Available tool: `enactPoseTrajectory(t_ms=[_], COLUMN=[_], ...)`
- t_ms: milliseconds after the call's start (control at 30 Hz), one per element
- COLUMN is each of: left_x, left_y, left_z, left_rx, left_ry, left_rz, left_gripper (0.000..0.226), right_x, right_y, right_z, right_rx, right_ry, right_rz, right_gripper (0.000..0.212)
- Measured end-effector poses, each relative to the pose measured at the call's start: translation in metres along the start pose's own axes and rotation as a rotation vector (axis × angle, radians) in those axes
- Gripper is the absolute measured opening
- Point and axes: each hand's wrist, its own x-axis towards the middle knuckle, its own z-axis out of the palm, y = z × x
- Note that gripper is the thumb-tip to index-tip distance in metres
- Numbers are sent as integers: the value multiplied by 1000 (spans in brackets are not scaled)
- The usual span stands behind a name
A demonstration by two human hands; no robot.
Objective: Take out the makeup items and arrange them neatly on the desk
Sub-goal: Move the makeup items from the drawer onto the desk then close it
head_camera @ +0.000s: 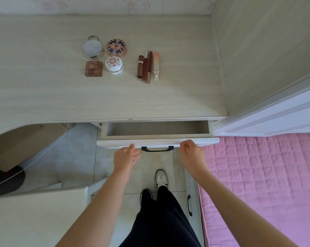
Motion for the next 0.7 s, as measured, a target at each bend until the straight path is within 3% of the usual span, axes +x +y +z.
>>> enactPoseTrajectory(t_ms=[100, 167, 200, 267, 367, 700], left_x=[8, 12, 14, 18, 21, 36], left_y=[9, 16, 19, 24, 28, 44], left_z=[-2, -3, -3, -3, -3, 4], left_rx=[-380, -521, -556, -604, -709, -660], left_ry=[-94, -84, -70, -55, -49, -12], left_rz=[-261, -296, -308, -334, -359, -324], left_gripper=[44, 48, 48, 45, 39, 36], right_x=[14, 25, 31, 41, 53, 82], right_y=[-3, -8, -9, -10, -12, -23], right_z=[0, -5, -6, -9, -12, -19], right_rx=[589, 1004, 1088, 1136, 1194, 1018], right_ry=[-14, -27, -14, 21, 51, 59], right_rz=[590, 798, 831, 835, 810, 876], right_gripper=[25, 21, 27, 29, 11, 34])
